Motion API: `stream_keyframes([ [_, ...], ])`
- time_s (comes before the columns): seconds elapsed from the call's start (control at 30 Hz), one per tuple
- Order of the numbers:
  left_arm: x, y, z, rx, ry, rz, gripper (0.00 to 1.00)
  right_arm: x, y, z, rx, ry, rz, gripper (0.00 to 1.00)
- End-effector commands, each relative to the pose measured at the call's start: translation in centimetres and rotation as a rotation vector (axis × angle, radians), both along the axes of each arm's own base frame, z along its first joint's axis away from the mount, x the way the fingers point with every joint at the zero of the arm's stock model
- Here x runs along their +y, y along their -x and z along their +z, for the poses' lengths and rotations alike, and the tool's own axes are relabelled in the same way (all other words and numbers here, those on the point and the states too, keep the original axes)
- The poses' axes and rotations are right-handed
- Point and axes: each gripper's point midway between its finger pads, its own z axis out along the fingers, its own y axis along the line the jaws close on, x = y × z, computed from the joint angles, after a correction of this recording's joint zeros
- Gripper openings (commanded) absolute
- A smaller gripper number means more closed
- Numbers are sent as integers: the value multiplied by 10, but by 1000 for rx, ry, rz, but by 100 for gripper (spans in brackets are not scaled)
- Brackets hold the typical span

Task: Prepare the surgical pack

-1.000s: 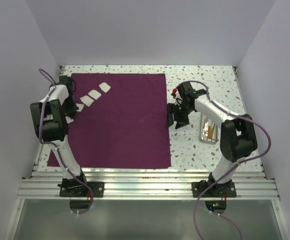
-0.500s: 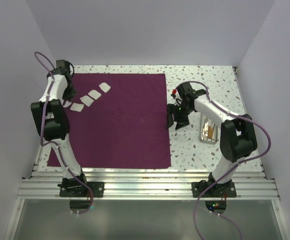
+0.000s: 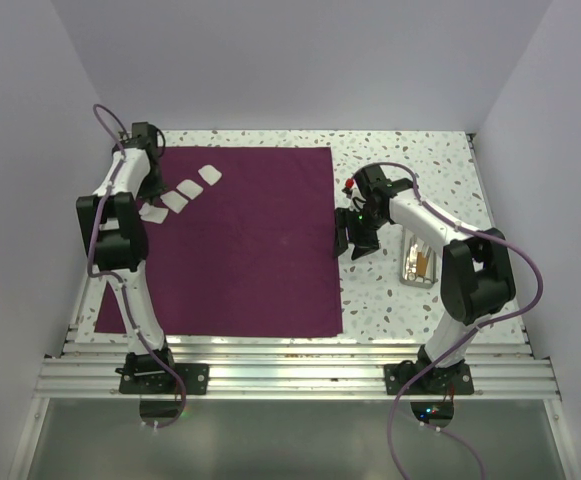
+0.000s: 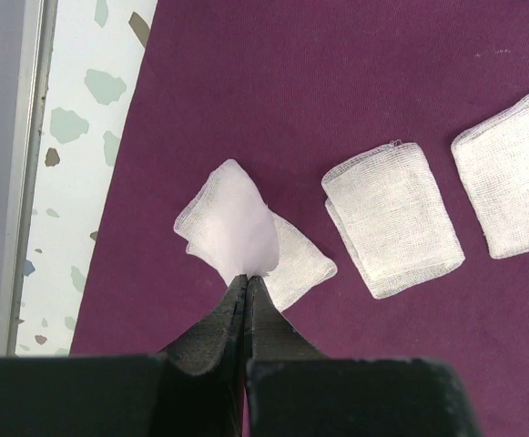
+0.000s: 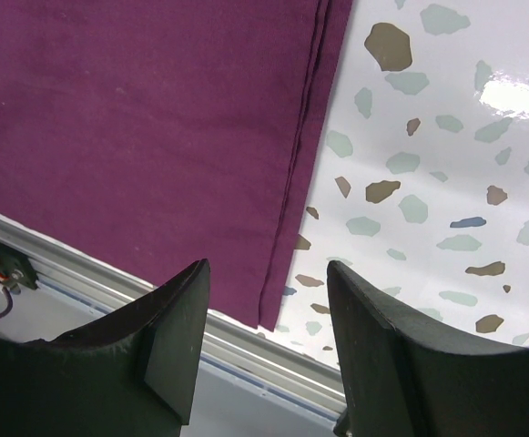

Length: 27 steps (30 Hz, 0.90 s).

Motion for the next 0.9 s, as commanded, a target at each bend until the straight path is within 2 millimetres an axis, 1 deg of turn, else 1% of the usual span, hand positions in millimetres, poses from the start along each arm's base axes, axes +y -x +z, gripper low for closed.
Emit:
stream_keyframes([
  [0.0, 2, 2, 3, 23, -37, -27, 0, 3, 0, 7, -18, -14, 15, 58],
  [0.17, -1, 6, 1, 38, -59, -38, 0, 3, -1, 8, -25, -13, 20, 58],
  [0.33, -8, 7, -7, 60, -48, -57, 0, 4, -1, 8, -22, -18, 24, 58],
  [0.43, -12, 12, -15, 88, -49, -67, 0, 4, -2, 8, -25, -17, 27, 59],
  [0.53, -12, 19, -17, 107, -65, -66, 0, 5, -2, 7, -22, -20, 26, 59],
  [0.6, -7, 22, -14, 113, -93, -50, 0, 5, -2, 7, -23, -21, 26, 59],
  [0.7, 5, 26, -1, 112, -162, -7, 0, 5, -3, 6, -22, -24, 27, 59],
  [0.77, 11, 27, 9, 97, -191, 13, 0, 6, -4, 7, -24, -25, 29, 59],
  [0.87, 14, 24, 19, 73, -212, 30, 0, 7, -5, 7, -26, -29, 30, 59],
])
